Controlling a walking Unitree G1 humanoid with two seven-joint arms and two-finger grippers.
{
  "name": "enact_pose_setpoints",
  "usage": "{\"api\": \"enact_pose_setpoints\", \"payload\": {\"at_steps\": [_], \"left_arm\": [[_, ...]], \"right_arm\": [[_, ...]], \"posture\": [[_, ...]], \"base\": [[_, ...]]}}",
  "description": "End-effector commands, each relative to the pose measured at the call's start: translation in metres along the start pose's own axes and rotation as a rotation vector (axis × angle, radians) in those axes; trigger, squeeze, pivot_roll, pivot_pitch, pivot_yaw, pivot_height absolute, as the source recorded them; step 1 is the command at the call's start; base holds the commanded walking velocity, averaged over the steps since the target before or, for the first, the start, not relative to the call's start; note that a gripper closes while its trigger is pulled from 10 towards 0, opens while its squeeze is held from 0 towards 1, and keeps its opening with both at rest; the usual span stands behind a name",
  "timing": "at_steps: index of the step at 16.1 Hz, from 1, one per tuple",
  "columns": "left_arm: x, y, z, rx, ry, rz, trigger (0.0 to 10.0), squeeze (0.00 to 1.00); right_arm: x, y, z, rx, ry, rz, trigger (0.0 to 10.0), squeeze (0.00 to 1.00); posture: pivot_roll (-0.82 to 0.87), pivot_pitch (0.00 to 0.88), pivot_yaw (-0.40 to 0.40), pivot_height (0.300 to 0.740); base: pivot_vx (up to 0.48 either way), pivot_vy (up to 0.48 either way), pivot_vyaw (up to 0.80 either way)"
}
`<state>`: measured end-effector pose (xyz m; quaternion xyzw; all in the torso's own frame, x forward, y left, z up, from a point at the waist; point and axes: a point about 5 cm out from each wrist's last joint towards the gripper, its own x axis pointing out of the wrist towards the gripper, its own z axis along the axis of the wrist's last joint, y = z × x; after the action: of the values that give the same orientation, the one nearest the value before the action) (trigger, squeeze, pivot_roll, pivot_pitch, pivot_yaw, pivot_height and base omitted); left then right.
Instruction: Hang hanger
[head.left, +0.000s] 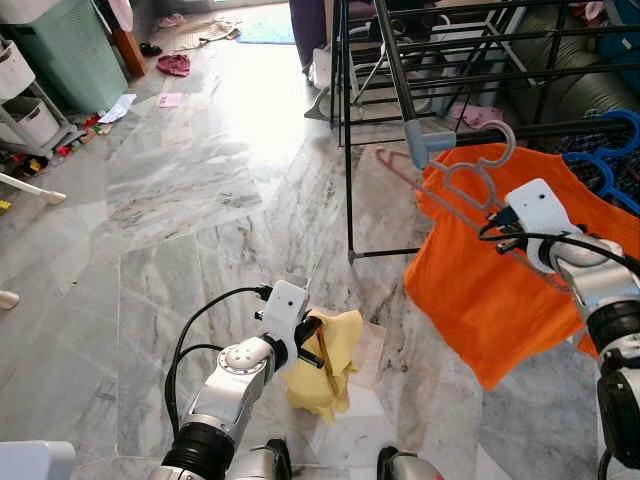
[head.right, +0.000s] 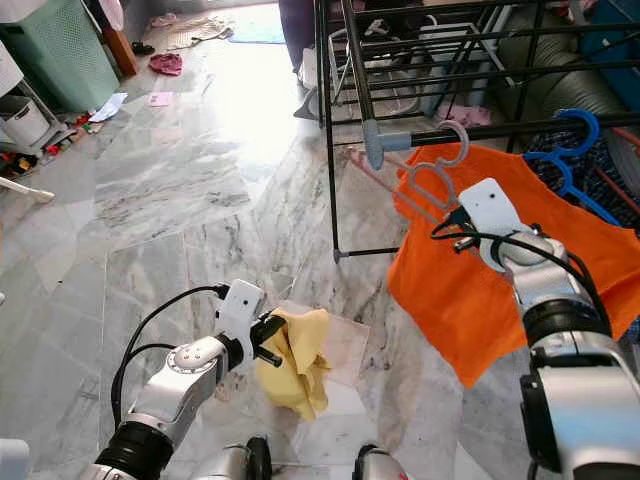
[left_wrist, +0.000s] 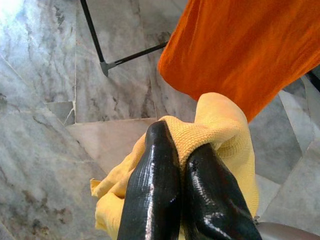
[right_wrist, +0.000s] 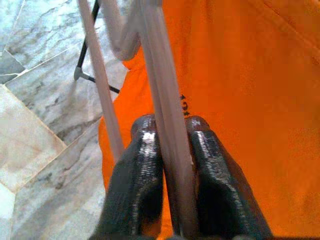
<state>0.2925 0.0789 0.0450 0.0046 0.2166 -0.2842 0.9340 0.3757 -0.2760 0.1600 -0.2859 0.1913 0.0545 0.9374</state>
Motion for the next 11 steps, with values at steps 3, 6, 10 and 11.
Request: {"api": "enact_pose_setpoints", "payload": {"at_steps": [3, 6, 10, 11], "left_arm": [[-0.0011, 0.0018, -0.0035, 0.010, 0.020, 0.010, 10.0, 0.00], [-0.0005, 0.0018, -0.0033, 0.009, 0.022, 0.010, 10.0, 0.00], [-0.0001, 0.0031, -0.0037, 0.016, 0.026, 0.023, 10.0, 0.00], [-0.0001, 0.0031, -0.0037, 0.016, 0.026, 0.023, 10.0, 0.00]], "right_arm": [[0.0015, 0.0015, 0.0046, -0.009, -0.005, 0.024, 0.0, 0.00], [0.0017, -0.0008, 0.0071, -0.011, -0.004, 0.018, 0.0, 0.00], [0.0013, -0.0043, 0.0088, 0.007, -0.024, -0.027, 0.0, 0.00], [0.0013, -0.0043, 0.0088, 0.007, -0.024, -0.027, 0.0, 0.00]], "posture": [[-0.10, 0.165, 0.080, 0.740], [-0.09, 0.162, 0.077, 0.740], [-0.09, 0.155, 0.073, 0.740], [-0.09, 0.155, 0.073, 0.740]], "base": [[0.000, 0.000, 0.00], [0.000, 0.000, 0.00], [0.000, 0.000, 0.00], [0.000, 0.000, 0.00]]}}
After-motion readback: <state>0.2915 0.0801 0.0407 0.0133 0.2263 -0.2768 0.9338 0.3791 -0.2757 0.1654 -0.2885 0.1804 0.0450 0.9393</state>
